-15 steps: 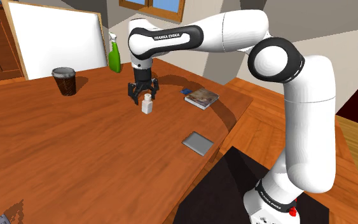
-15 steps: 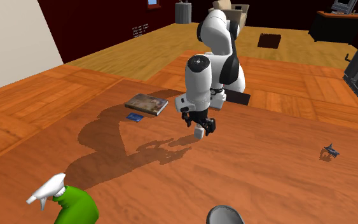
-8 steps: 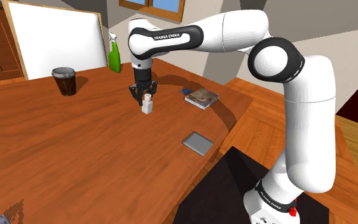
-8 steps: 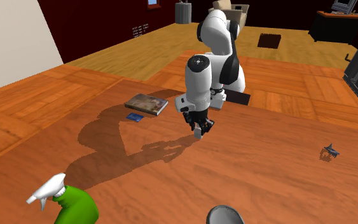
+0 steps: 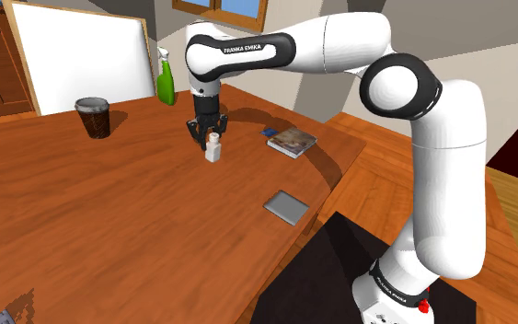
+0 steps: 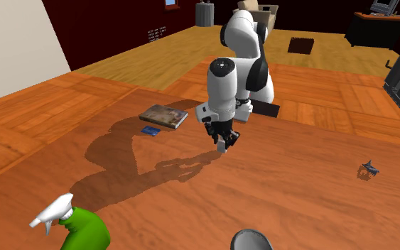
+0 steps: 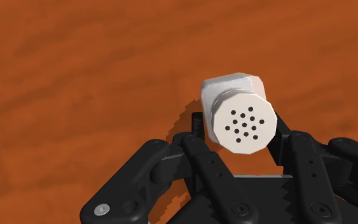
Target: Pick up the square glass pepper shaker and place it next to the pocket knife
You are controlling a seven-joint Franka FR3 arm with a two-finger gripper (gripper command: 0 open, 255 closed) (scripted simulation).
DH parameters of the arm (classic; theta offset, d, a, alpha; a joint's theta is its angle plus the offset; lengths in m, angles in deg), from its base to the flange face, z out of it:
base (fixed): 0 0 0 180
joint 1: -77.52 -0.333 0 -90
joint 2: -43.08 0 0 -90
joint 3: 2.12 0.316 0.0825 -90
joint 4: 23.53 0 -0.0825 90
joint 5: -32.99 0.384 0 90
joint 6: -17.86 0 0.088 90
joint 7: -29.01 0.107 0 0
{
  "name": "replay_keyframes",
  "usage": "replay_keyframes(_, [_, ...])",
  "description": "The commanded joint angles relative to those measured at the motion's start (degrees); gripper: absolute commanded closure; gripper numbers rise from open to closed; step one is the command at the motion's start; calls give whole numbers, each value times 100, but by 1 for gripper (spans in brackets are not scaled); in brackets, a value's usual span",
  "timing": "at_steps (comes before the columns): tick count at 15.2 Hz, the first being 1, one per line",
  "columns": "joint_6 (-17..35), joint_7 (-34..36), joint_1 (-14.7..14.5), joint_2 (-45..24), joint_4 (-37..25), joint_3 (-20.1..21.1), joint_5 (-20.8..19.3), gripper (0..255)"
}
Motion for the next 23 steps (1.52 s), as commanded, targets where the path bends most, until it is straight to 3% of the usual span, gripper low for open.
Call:
replay_keyframes(1, [-139, -5, 1, 22, -116, 1, 4, 255])
replay_keyframes(13, [-1059, -5, -34, 30, -1031, 12, 9, 255])
replay_keyframes(23, [-1985, 3, -104, -213, -2200, 12, -19, 255])
